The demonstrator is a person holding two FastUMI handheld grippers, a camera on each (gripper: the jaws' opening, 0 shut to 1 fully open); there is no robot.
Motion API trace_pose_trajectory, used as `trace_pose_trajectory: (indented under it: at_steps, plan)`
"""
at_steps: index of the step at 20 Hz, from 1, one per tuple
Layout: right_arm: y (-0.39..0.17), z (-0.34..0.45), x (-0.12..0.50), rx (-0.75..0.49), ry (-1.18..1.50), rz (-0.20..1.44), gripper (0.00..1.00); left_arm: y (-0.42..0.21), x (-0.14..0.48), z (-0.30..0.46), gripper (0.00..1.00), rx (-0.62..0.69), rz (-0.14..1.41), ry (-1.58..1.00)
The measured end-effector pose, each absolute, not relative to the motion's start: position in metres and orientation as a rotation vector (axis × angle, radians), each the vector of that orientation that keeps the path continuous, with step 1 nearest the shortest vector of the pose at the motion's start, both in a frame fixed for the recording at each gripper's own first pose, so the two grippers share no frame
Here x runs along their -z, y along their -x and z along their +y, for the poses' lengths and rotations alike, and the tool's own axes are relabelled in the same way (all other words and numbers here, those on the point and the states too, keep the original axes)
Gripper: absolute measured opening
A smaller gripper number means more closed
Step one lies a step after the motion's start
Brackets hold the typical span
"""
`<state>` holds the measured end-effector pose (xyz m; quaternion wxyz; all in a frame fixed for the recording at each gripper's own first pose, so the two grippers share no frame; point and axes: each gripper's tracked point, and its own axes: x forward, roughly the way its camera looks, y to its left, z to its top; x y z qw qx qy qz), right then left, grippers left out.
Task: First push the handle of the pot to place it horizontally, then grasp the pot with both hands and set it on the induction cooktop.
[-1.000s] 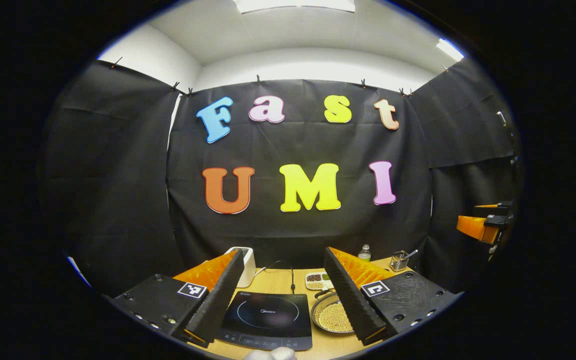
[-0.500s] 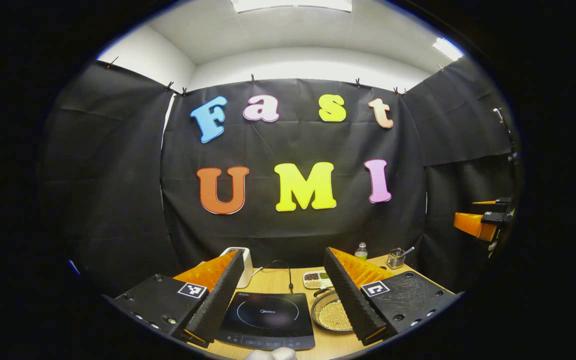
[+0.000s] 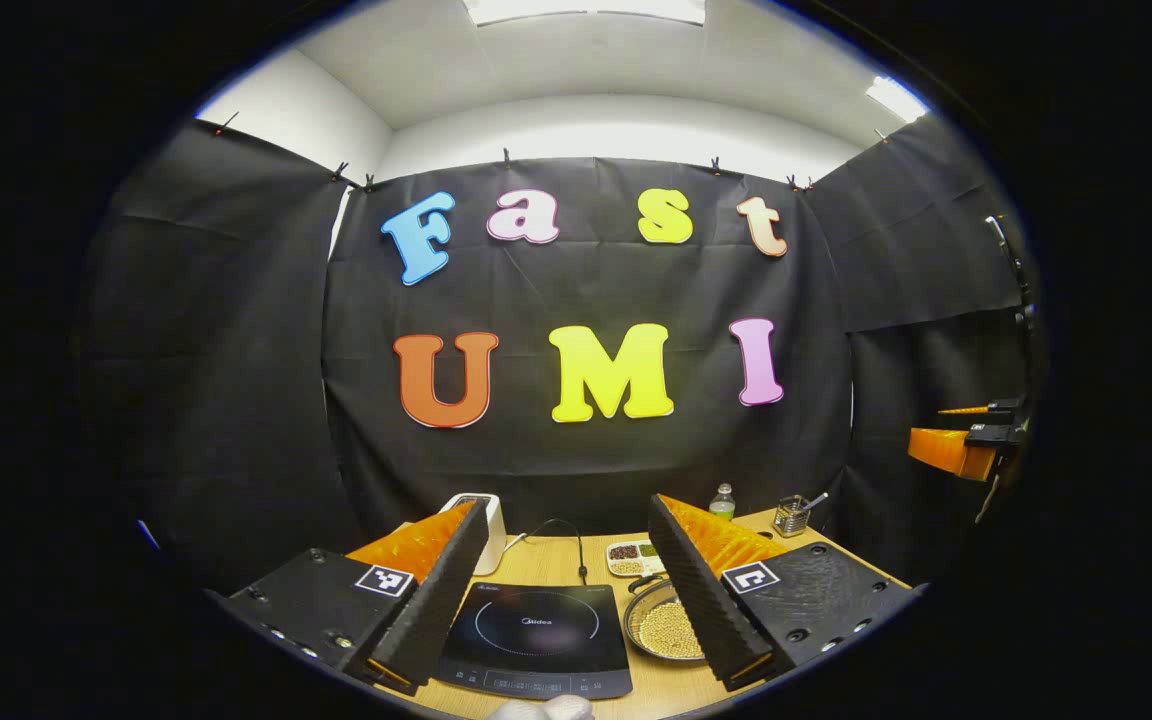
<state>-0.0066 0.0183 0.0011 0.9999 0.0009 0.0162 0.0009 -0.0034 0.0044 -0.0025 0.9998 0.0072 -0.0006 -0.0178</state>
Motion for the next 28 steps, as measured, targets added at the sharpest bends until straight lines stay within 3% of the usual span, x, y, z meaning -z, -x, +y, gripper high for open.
trace_pose_trajectory:
  at_steps: [1, 6, 7, 12, 28]
  plan:
    - [0.009, 0.019, -0.001, -0.008, -0.015, 0.036, 0.72, 0.004, 0.003, 0.006, 0.96, 0.032, -0.003, -0.015]
    - [0.008, 0.027, 0.026, -0.047, -0.051, 0.134, 0.0, 0.007, 0.005, 0.011, 0.96, 0.022, -0.002, -0.021]
    - [0.009, 0.033, 0.031, -0.073, -0.06, 0.156, 0.04, 0.007, 0.006, 0.012, 0.96, 0.017, 0.0, -0.019]
    - [0.004, 0.04, 0.077, -0.116, 0.016, 0.23, 0.04, 0.007, 0.016, 0.015, 0.96, 0.012, 0.02, -0.01]
    - [-0.004, 0.095, 0.33, -0.274, 0.063, 0.659, 0.04, 0.021, 0.023, 0.014, 0.96, -0.033, 0.045, -0.067]
